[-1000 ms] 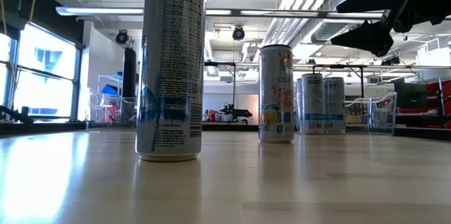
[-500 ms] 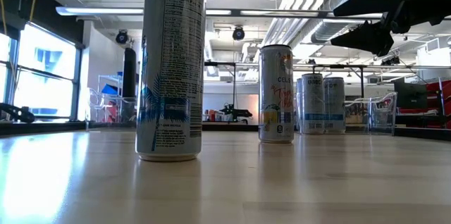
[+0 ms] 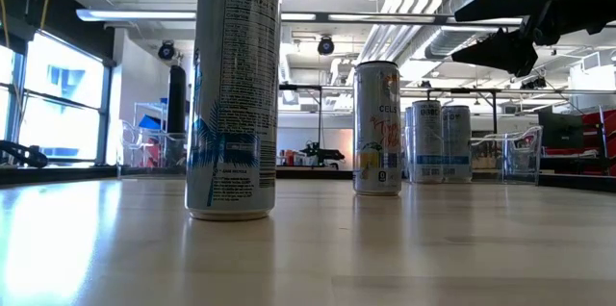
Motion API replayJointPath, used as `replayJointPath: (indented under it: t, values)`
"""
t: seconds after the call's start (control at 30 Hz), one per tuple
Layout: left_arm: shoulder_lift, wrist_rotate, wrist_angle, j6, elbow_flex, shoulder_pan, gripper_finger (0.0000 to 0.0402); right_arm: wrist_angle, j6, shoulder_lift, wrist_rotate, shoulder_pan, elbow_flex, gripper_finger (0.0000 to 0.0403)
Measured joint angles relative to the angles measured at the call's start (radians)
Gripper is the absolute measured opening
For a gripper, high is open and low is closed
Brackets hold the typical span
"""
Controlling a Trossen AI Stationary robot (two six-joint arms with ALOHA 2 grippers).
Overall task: Sort soda cans
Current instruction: Put the white-pink soda can into the bottom left transparent bin, then put the white-blue soda can into the top right transparent bin
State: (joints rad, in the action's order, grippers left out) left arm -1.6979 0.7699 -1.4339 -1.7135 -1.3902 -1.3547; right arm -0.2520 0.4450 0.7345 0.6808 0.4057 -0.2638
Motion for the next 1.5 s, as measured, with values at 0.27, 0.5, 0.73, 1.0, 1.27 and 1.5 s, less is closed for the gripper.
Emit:
replayJointPath:
  t: [0.27, 0.5, 0.73, 1.0, 1.27, 1.5]
  values:
    - [0.003, 0.021, 0.066, 0.020, 0.032, 0.000, 0.0254, 0.000, 0.000, 0.000, 0.000, 0.000, 0.000, 0.0366]
    - [0.002, 0.026, 0.061, 0.016, 0.034, 0.012, 0.0287, 0.000, -0.001, 0.000, 0.000, 0.000, 0.000, 0.0366]
    - [0.001, 0.009, 0.063, 0.013, 0.035, 0.019, 0.0307, 0.000, -0.008, 0.000, 0.001, 0.000, 0.000, 0.0366]
    - [0.059, 0.026, 0.046, 0.100, -0.013, 0.034, 0.0308, 0.000, -0.008, 0.000, 0.001, 0.000, 0.000, 0.0366]
    - [0.157, 0.139, 0.041, 0.291, -0.070, 0.098, 0.0308, -0.006, -0.008, 0.000, -0.002, 0.000, 0.000, 0.0366]
    - [0.171, 0.169, 0.062, 0.522, -0.070, 0.282, 0.0306, -0.087, -0.063, 0.071, -0.038, 0.000, -0.034, 0.0366]
